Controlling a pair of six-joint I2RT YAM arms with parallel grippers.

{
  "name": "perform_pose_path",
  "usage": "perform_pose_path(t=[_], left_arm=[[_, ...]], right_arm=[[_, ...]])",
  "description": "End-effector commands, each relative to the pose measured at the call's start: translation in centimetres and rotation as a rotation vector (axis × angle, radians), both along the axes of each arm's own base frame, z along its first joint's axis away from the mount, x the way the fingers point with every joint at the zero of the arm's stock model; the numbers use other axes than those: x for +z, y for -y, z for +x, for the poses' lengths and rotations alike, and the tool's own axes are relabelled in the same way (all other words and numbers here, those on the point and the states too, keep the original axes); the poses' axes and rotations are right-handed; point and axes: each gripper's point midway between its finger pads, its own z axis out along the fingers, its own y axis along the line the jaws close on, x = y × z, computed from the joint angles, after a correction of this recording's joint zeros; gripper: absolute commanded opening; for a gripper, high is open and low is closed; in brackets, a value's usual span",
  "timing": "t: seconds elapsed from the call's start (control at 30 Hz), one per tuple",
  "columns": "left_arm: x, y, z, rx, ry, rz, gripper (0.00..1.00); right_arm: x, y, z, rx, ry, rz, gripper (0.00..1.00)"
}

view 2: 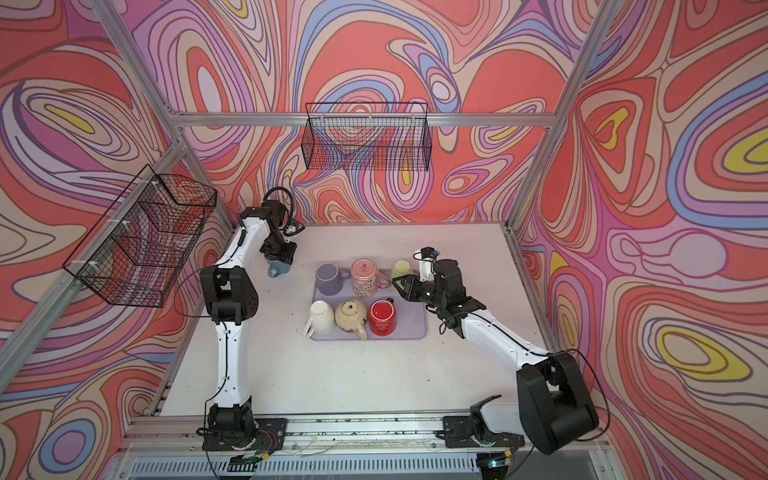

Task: Turn the mug right side up
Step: 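Rotate the blue mug upright with the left gripper and set it beside the tray, then release the blue mug with the left gripper while the right gripper reaches the red mug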

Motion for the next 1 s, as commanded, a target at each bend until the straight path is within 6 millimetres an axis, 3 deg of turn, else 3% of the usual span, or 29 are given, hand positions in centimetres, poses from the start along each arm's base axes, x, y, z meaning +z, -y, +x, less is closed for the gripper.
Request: perform_pose_path(t=[0.0, 0.3, 0.37, 0.5, 0.77, 0.97], left_arm=[[4.4, 0.1, 0.0, -0.011, 0.081, -0.026, 0.46], [11.8, 0.5, -0.8, -0.002, 0.243, -0.046, 0.54], [13.4, 0.7, -1.6, 0.017, 0.276, -0.065, 0.55], [15.5, 3.3, -4.6, 0.023, 0.369, -0.175, 0.58], [16.2, 5.6, -12.0, 0.042, 0.441, -0.235, 0.57], [15.3, 5.4, -14.4, 0.038, 0.435, -0.228, 0.56]], right_arm=[[-1.3, 0.3, 0.6, 0.001, -0.058, -0.075, 0.39], [-3.3, 0.5, 1.4, 0.033, -0.112, -0.245, 0.39], [-4.0, 0.3, 1.4, 0.048, -0.129, -0.287, 0.38], [-5.4, -0.7, 1.8, 0.072, -0.162, -0.329, 0.39], [-7.3, -3.5, 1.6, 0.141, -0.202, -0.452, 0.38], [-8.8, -3.9, 2.4, 0.084, -0.297, -0.613, 0.36]])
